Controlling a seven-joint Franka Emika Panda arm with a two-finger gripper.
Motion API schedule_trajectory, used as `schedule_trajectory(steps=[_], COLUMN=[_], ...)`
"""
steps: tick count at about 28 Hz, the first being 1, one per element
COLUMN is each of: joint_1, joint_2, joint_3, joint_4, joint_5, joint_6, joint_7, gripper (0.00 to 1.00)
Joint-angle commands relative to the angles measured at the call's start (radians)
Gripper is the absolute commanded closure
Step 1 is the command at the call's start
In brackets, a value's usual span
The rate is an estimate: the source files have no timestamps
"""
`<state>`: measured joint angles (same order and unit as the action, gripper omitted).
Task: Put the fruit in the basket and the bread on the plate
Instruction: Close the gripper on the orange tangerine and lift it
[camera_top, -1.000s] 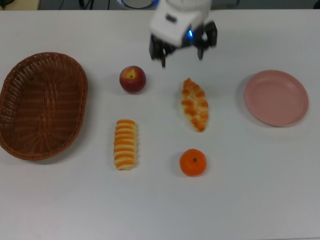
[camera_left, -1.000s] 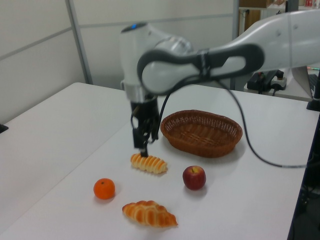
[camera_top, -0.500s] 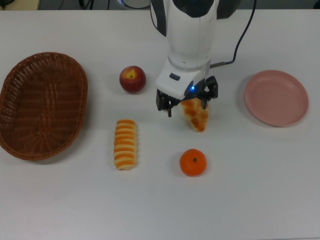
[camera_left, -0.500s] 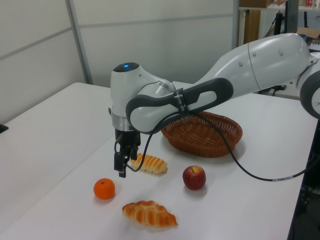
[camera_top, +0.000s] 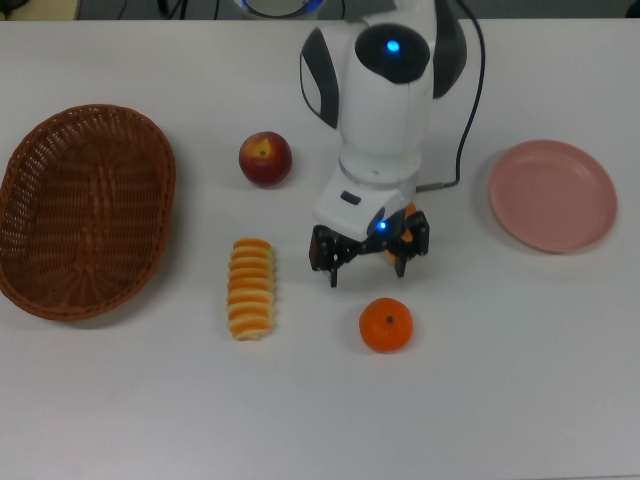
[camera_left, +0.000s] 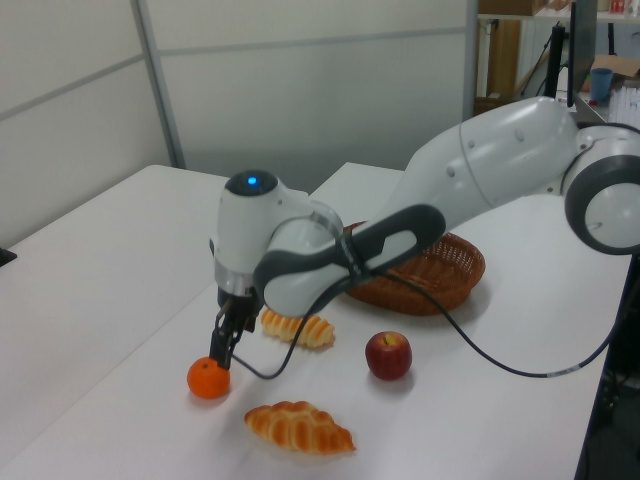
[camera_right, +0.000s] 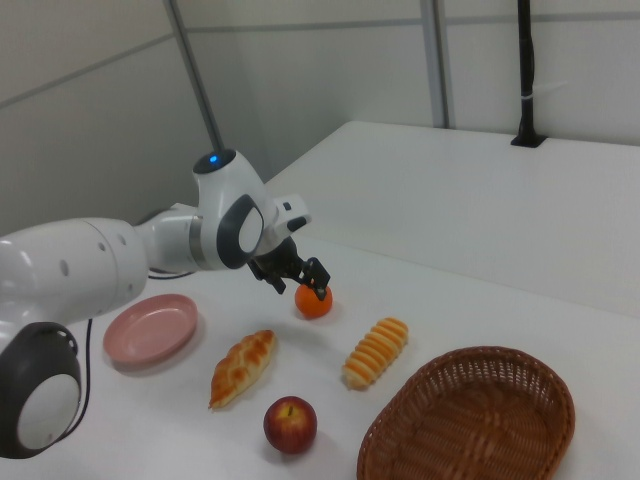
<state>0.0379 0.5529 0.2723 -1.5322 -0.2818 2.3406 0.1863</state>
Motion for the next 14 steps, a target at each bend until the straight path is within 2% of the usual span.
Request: schedule_trajectory(steps=[1,4,9,14], joint_1=[0.031,0.045,0.063,0.085], joint_2=[0.042,0.061,0.071,0.107], joint_3=[-0.008,-0.008,-0.013,-0.042], joint_4=[0.007,0.010,0.012,0.021], joint_5=[-0.086,-0.108,-0.112,-0.129], joint_6=[0.065,0.110,0.149,0.161], joint_7=[0.105,0.142,0.163,0.174], gripper=[0.00,0.00,0.00,0.00])
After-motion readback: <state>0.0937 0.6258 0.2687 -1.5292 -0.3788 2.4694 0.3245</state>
